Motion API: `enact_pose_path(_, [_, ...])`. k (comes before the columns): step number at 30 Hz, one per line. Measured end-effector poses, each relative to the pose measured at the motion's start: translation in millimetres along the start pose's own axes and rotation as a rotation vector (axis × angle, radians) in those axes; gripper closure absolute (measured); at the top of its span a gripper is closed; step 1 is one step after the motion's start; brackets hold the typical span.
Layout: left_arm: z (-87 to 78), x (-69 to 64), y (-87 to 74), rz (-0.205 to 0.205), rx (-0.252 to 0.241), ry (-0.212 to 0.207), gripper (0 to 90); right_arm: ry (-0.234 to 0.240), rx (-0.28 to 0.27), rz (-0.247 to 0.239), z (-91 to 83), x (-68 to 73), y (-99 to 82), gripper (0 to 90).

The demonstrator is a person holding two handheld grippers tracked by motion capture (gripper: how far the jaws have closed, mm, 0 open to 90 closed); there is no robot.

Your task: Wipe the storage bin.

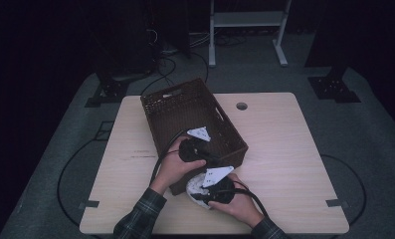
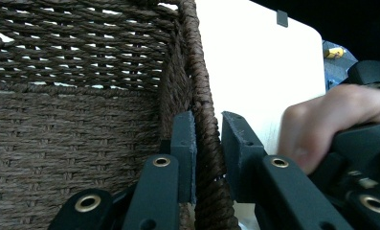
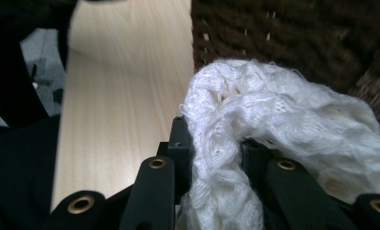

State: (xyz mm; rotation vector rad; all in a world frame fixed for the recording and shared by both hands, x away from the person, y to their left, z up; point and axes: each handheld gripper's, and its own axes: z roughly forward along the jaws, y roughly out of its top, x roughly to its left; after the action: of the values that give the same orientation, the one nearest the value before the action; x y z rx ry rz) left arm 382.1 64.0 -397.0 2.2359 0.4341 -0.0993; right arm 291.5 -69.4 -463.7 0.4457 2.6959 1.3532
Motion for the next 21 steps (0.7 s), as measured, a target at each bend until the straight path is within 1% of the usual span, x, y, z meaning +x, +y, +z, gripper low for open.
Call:
enact_pose_path(3, [-0.1,0.0,0.1,0.0,0.001,0.0,75.4,0.012,-0.035,-0.008,-6.5,3.9,6.4,72.0])
enact_pose_path(7, [0.0,0.1,0.0,0.001,0.001,0.0,75.4,0.015,-0.08,-0.038,-14.8,11.1,18.6,72.0])
enact_pose_path(9, [0.0,0.0,0.0,0.001,0.0,0.0,75.4,0.019,-0.09,-0.043,-16.9,14.0,22.6,72.0])
enact_pose_path(10, [0.0,0.1,0.0,0.001,0.0,-0.001,75.4,0.017,-0.097,-0.054,-17.8,15.4,25.0,72.0])
enact_pose_path(15, [0.0,0.1,0.0,0.001,0.0,0.0,75.4,0.024,-0.105,-0.069,-18.1,18.1,32.6,72.0])
enact_pose_path(19, [-0.1,-0.1,0.1,0.002,0.002,0.001,75.4,0.026,-0.094,-0.079,-11.3,15.9,36.6,72.1])
enact_pose_path(21, [-0.1,0.1,0.0,0.002,0.001,0.001,75.4,0.03,-0.088,-0.074,-7.7,14.8,36.6,72.1])
